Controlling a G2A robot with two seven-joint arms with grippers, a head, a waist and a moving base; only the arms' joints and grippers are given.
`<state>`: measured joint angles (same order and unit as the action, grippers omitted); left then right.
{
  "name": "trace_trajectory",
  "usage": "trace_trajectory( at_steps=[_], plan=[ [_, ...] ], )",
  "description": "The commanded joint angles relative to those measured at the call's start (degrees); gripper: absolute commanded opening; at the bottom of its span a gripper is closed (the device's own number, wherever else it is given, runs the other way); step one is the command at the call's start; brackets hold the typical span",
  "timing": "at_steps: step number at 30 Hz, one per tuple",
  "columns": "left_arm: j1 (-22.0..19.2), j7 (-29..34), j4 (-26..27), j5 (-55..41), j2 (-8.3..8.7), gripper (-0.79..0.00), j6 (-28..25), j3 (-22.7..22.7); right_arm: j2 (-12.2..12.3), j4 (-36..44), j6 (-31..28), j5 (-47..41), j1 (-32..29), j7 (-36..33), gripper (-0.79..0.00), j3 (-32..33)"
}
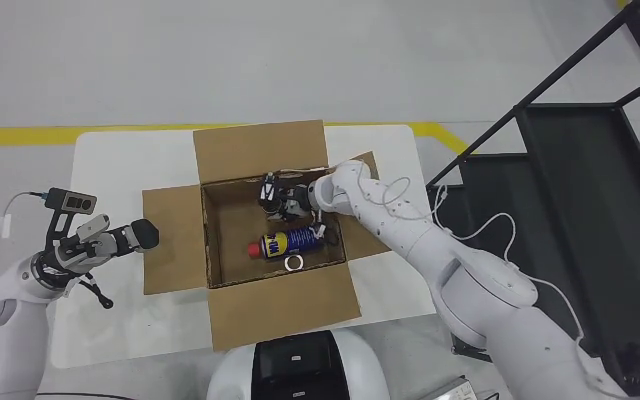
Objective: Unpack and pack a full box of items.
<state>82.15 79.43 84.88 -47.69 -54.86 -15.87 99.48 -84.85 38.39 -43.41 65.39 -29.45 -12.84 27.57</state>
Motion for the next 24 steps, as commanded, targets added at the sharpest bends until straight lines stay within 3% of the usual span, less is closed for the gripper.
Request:
trace_trajectory(
  at_steps=[1,3,7,14,18,24],
  plan=[
    [0.0,0.0,0.0,0.0,0.0,0.0,0.0,0.0,-0.25,-0.56,-2.15,1.15,0.39,0.75,0.0,-0.51],
    [0.0,0.0,0.0,0.0,0.0,0.0,0.0,0.0,-0.25,-0.51,-6.65,2.75,0.87,2.77,0.0,-1.02],
    [0.0,0.0,0.0,0.0,0.0,0.0,0.0,0.0,0.54,0.31,-9.14,6.31,1.22,7.14,0.0,-0.81],
    [0.26,-2.93,0.64,1.77,0.05,0.0,0.82,0.28,4.81,7.44,-14.59,4.43,-1.06,16.26,0.0,5.25],
    [0.65,-5.21,-1.01,4.07,0.35,0.0,0.96,2.3,9.63,19.39,-14.59,1.43,-5.61,15.77,0.0,7.56],
    [1.01,-9.77,-5.7,7.58,0.63,0.0,-1.52,4.99,19.59,39.9,-14.59,-7.8,-16.87,9.63,0.0,12.78]
  ],
)
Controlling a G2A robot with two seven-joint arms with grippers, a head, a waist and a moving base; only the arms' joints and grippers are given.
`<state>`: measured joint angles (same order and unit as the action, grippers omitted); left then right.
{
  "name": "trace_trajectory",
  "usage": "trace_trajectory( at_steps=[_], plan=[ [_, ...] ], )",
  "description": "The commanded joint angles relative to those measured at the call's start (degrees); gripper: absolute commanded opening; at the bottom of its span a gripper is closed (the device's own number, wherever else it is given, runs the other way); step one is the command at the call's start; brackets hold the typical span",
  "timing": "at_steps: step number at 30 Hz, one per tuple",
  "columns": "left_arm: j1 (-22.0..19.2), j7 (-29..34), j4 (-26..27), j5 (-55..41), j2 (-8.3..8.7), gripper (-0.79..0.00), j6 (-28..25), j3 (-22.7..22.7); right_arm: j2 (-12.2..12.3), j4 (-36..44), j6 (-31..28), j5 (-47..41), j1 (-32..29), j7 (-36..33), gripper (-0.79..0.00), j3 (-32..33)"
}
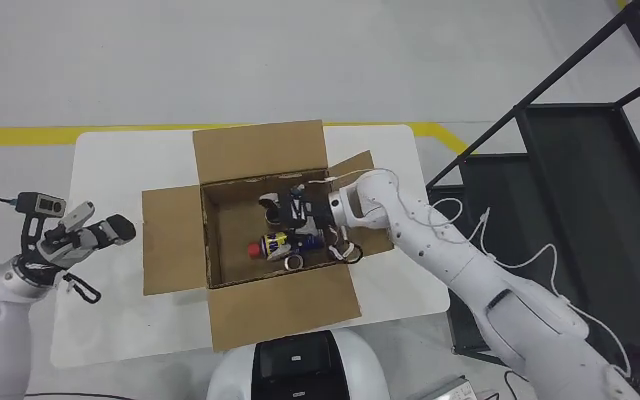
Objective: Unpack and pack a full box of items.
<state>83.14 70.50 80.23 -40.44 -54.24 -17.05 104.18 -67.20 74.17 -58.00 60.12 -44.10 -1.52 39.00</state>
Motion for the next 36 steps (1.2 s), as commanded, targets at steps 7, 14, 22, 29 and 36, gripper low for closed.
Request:
trace_trajectory(
  at_steps=[7,14,22,29,36],
  plan=[
    [-1.3,-7.2,-6.9,7.33,0.01,0.0,-1.95,-0.98,11.38,20.17,0.05,-18.57,-15.58,-11.24,0.0,18.44],
    [-8.46,-9.95,-13.95,16.24,-1.08,0.0,-5.26,-10.88,15.95,27.23,5.03,-30.54,-30.35,-14.45,0.0,38.93],
    [-15.44,-5.69,-17.79,14.85,-2.53,0.0,-10.84,-18.43,17.9,26.0,11.64,-44.8,-40.92,-20.57,0.0,50.44],
    [-14.12,1.73,-13.41,6.48,-2.03,0.0,-12.46,-15.78,17.94,21.76,15.03,-48.73,-43.6,-23.26,0.0,50.85],
    [-11.04,7.3,-3.54,0.89,-1.5,0.0,-9.42,-14.12,17.02,18.4,13.83,-52.43,-40.37,-29.16,0.0,41.88]
  ],
)
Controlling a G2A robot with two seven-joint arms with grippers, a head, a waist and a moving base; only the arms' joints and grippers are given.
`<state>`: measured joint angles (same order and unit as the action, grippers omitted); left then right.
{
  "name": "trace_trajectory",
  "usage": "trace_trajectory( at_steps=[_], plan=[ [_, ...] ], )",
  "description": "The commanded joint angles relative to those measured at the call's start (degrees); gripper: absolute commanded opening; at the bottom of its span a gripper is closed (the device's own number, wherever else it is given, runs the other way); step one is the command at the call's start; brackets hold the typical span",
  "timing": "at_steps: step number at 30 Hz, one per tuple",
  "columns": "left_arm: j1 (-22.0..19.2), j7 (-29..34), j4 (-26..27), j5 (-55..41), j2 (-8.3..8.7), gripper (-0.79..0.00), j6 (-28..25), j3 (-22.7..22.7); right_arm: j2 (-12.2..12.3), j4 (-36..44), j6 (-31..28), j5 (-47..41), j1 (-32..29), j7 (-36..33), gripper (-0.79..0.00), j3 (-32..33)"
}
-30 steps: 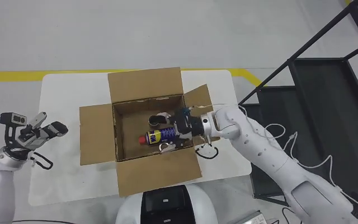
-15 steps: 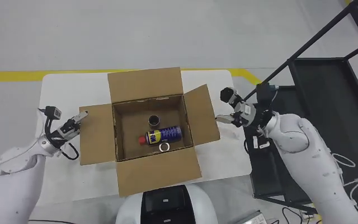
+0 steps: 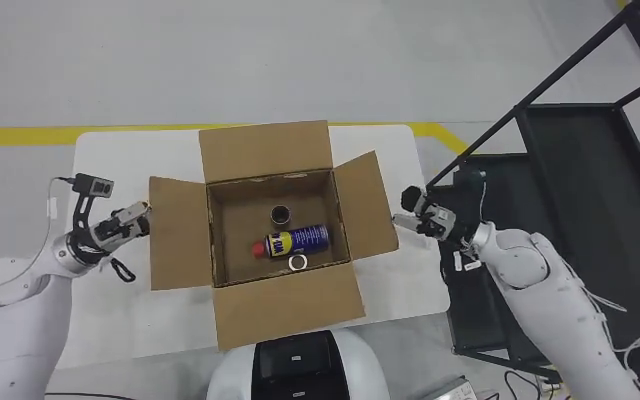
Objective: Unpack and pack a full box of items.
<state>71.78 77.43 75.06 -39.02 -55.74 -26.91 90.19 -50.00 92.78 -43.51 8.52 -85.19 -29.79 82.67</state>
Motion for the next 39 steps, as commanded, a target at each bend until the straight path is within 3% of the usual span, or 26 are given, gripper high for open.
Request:
trace_trajectory(
  at_steps=[1,10,19,25,29,33,39],
  plan=[
    [0.5,0.53,2.83,-1.36,-0.03,0.0,0.59,-0.22,-0.35,-0.45,-1.25,-1.23,1.42,-1.8,0.0,-3.26],
    [-2.17,1.6,8.79,-0.73,-0.53,0.0,3.65,-5.14,-1.97,2.29,-7.28,-2.72,6.82,-4.6,0.0,-13.11],
    [-7.9,-0.54,4.8,6.97,-1.86,0.0,8.3,-15.56,-4.09,0.13,-1.09,5.51,14.89,-7.9,0.0,-22.44],
    [-10.13,-1.18,2.99,12.22,-2.37,0.0,8.15,-19.58,-5.28,-1.91,2.88,12.74,18.4,-9.64,0.0,-27.08],
    [-10.24,-2.92,3.6,17.13,-2.3,0.0,7.42,-20.52,-5.44,-2.0,3.44,15.12,18.71,-8.86,0.0,-27.45],
    [-9.55,-5.23,5.73,21.37,-2.07,0.0,7.55,-20.68,-5.02,0.09,0.41,13.66,17.58,-6.66,0.0,-25.46],
    [-7.64,-2.26,8.38,13.11,-1.51,0.0,7.81,-17.66,-2.8,6.08,-4.58,10.98,12.02,-4.47,0.0,-15.86]
  ],
)
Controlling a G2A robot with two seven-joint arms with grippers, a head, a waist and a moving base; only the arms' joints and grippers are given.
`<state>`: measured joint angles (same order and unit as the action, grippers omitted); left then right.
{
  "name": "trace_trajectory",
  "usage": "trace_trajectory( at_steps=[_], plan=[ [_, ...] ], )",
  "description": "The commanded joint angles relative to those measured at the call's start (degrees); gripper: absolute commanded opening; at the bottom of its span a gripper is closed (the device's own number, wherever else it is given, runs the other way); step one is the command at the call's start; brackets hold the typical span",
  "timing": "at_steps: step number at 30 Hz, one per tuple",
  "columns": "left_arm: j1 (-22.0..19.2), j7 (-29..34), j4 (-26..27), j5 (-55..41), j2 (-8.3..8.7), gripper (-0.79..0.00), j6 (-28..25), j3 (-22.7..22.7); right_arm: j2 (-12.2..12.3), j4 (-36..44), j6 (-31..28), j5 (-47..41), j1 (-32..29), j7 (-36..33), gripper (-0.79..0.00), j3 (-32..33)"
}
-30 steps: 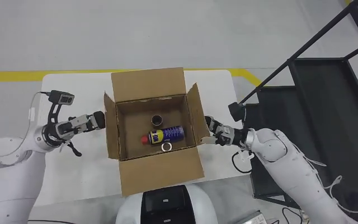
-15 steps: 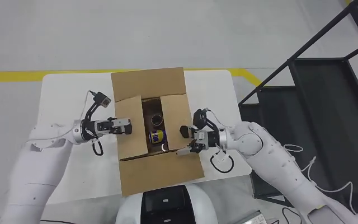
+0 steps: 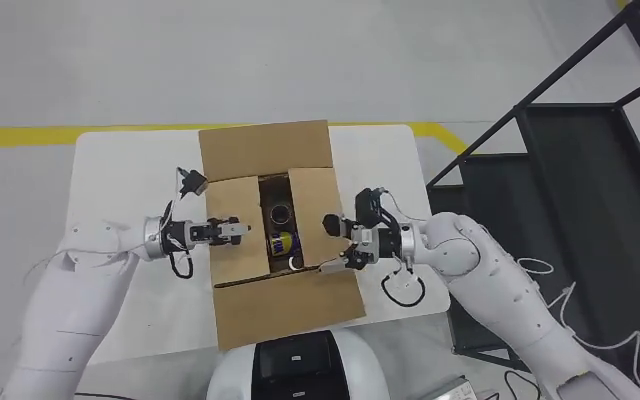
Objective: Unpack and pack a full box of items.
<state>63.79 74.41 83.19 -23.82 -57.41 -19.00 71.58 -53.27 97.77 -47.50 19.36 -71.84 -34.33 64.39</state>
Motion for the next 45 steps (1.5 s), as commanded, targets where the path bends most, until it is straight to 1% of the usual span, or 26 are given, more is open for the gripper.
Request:
trace_trajectory(
  at_steps=[1,4,6,8,10,12,24,26,27,28,29,30,32,34,37,40,42,45],
  plan=[
    [0.79,1.3,0.55,-3.66,0.31,0.0,-0.29,1.88,0.93,2.08,-1.05,0.35,-2.78,0.07,0.0,4.51],
    [2.43,2.5,1.21,-8.11,0.8,0.0,-0.84,5.0,2.18,4.13,-1.69,1.43,-7.75,0.0,0.0,10.72],
    [3.66,1.91,1.42,-9.23,1.17,0.0,-1.71,7.5,2.88,4.15,-2.2,1.48,-11.3,-0.83,0.0,13.91],
    [5.16,-0.08,2.14,-7.81,1.54,0.0,-2.98,9.78,3.5,4.04,-2.52,0.49,-14.42,-3.5,0.0,15.53],
    [6.6,-0.77,2.98,-8.05,1.78,0.0,-2.91,11.16,4.01,3.78,-2.06,-0.57,-16.2,-6.34,0.0,16.6],
    [7.37,-1.23,3.33,-7.74,1.97,0.0,-2.99,12.2,4.11,3.83,-2.06,-1.17,-16.62,-6.89,0.0,16.74],
    [7.37,-1.23,3.33,-7.74,1.97,0.0,-2.99,12.2,4.11,3.83,-2.06,-1.17,-16.62,-6.89,0.0,16.74],
    [7.55,-1.96,3.46,-7.27,1.97,0.0,-2.73,12.18,3.99,3.85,-1.19,-2.99,-17.12,-6.56,0.0,15.52],
    [7.77,-2.86,3.78,-6.28,2.01,0.0,-2.39,12.22,4.01,3.64,-0.62,-5.38,-17.26,-8.01,0.0,14.24],
    [7.84,-3.55,3.89,-5.62,2.06,0.0,-2.31,12.48,4.17,3.37,0.77,-6.67,-16.8,-10.82,0.0,13.6],
    [7.75,-4.08,3.81,-4.88,2.13,0.0,-2.2,12.79,4.34,2.97,3.17,-8.4,-16.52,-13.44,0.0,13.25],
    [7.45,-4.68,3.71,-3.93,2.21,0.0,-2.02,13.11,4.56,2.99,5.53,-9.34,-16.09,-16.2,0.0,13.3],
    [6.46,-5.18,3.34,-2.45,2.35,0.0,-1.83,13.56,4.88,3.15,8.95,-11.69,-16.35,-19.53,0.0,13.57],
    [5.01,-7.25,1.64,-0.97,2.43,0.0,-1.04,14.1,5.19,3.31,11.54,-14.01,-17.4,-23.25,0.0,13.32],
    [2.45,-8.79,-1.62,-2.13,2.33,0.0,-0.55,14.1,5.53,3.51,15.06,-17.31,-18.79,-29.11,0.0,12.06],
    [-0.8,-9.53,-5.77,-3.0,2.09,0.0,-0.84,13.22,5.56,3.78,16.86,-20.34,-19.35,-33.91,0.0,9.22],
    [-3.34,-9.97,-9.27,-3.91,1.77,0.0,-1.09,11.98,5.31,4.22,16.21,-23.66,-19.06,-36.65,0.0,6.24],
    [-7.57,-11.32,-14.51,-3.59,1.13,0.0,-1.82,9.42,4.88,3.99,15.59,-26.59,-17.01,-38.04,0.0,2.44]
  ],
)
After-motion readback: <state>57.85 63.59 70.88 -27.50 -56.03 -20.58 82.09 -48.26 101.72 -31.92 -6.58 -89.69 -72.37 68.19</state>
